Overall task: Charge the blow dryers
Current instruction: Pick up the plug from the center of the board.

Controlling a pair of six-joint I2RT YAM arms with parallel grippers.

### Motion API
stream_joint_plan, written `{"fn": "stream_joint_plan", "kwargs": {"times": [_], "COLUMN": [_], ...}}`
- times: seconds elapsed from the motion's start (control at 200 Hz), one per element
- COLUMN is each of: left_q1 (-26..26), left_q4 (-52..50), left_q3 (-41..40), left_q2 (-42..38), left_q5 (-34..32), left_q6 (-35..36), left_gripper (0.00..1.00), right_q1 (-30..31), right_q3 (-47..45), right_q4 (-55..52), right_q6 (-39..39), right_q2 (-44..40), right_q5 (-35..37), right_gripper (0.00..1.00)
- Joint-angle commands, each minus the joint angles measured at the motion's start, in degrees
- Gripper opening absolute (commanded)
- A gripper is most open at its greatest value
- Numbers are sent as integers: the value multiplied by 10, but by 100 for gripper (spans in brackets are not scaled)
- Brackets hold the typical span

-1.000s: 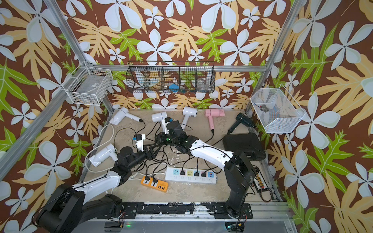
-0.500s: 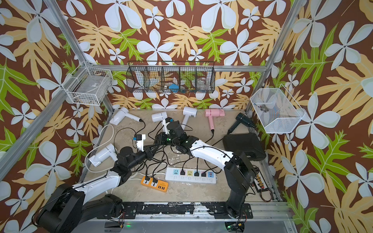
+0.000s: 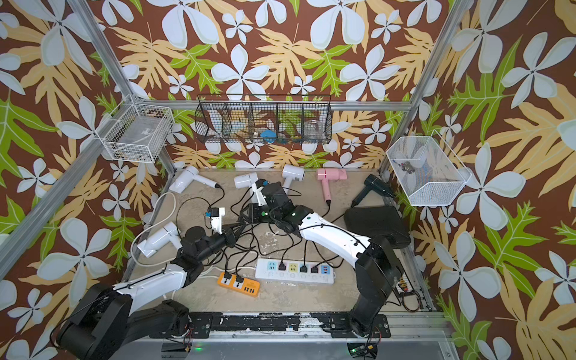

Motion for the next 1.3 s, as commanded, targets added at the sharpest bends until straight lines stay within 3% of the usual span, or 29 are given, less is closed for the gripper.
{"fn": "stream_joint_plan", "kwargs": {"times": [0.0, 0.22, 0.37, 0.891, 1.296], "left_q1": [-5, -32, -62, -161, -183], "left_q4": [16, -12, -38, -68, -73], "left_q3": [-2, 4, 13, 29, 33], "left_q2": [-9, -25, -35, -43, -42], "left_q5": [-11, -49, -86, -183, -203], "left_q6": [24, 66, 102, 197, 215], "left_gripper": [0, 0, 0, 0, 0], "right_q1": [-24, -36, -36, -25, -21], "right_q3": [21, 128, 169, 188, 191], "right_q4": [-82, -266, -341, -377, -377], "right_q6": [-48, -169, -208, -224, -224], "right_q2": [-5, 14, 32, 58, 71], "right_q5": [-71, -92, -96, -148, -152], "right_gripper": [42, 45, 49, 51, 35]}}
